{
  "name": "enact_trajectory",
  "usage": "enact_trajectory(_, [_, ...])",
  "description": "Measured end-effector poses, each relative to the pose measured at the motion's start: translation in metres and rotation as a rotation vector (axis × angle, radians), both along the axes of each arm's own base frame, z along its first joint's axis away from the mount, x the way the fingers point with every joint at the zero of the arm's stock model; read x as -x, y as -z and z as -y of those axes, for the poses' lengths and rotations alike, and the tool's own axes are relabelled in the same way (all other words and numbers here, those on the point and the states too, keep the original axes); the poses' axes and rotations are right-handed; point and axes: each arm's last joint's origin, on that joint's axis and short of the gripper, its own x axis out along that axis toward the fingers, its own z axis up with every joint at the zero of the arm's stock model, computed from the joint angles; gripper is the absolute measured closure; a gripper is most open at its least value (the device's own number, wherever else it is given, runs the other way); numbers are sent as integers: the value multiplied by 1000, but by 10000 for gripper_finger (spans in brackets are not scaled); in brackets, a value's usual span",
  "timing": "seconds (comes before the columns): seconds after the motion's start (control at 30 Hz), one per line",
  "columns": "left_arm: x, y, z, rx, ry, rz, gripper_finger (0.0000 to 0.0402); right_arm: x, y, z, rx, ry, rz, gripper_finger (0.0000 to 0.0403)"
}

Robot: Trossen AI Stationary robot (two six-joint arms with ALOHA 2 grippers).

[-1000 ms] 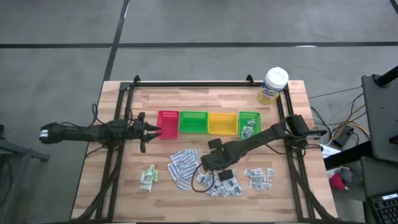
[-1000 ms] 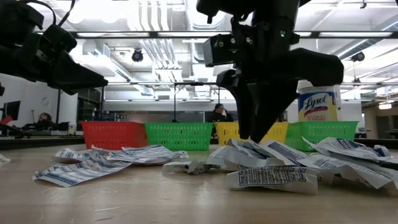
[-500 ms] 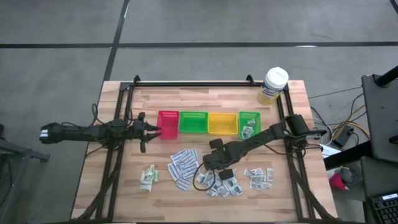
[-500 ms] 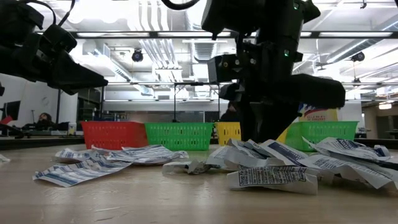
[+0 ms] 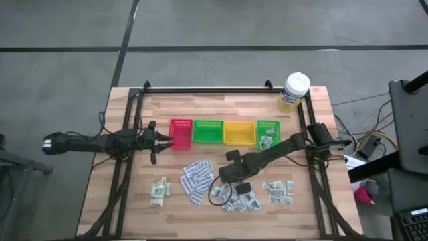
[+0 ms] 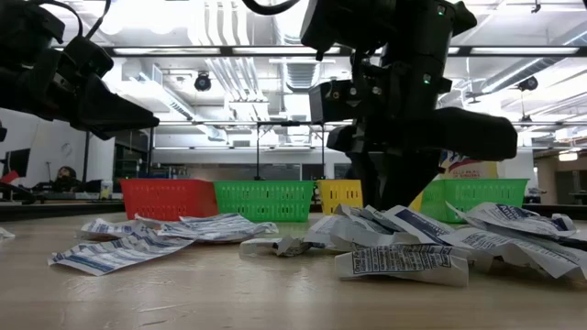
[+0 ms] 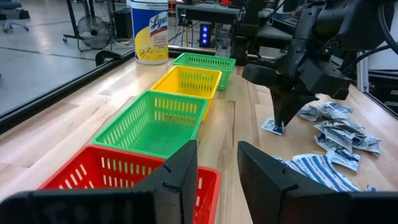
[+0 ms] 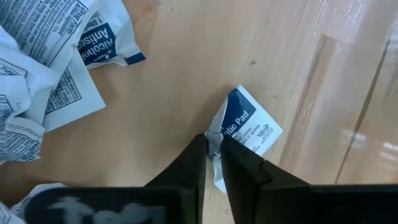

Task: Pick & Place First Aid Supplies
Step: Put the blue alcohol pad into the right green bin

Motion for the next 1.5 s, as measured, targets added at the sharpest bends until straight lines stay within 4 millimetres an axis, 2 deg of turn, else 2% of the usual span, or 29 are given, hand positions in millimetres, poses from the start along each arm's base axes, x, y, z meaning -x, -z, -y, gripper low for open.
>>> enact_trajectory(0.17, [0,0,0,0,0,0,289,0,-1,0,4,-7,-5,390])
enact_trajectory(0.4, [0,0,0,0,0,0,289,-3,-14,0,-9,-8,-21,394])
enact_trajectory(0.53, [0,0,0,0,0,0,289,-2,-30,-3,-97,-31,-48,394])
enact_trajectory(0.77, [0,0,0,0,0,0,289,13,-65,-7,-379,-83,-77,394])
enact_trajectory(1.0, [0,0,0,0,0,-2,289,42,-97,0,-443,83,-193,394])
enact_trajectory(1.17, [0,0,0,0,1,-2,289,67,-111,9,-344,283,-289,394])
enact_trajectory(1.37, [0,0,0,0,1,-3,289,92,-123,23,-52,520,-332,394])
enact_trajectory(1.5, [0,0,0,0,1,-3,289,99,-126,32,134,613,-284,394])
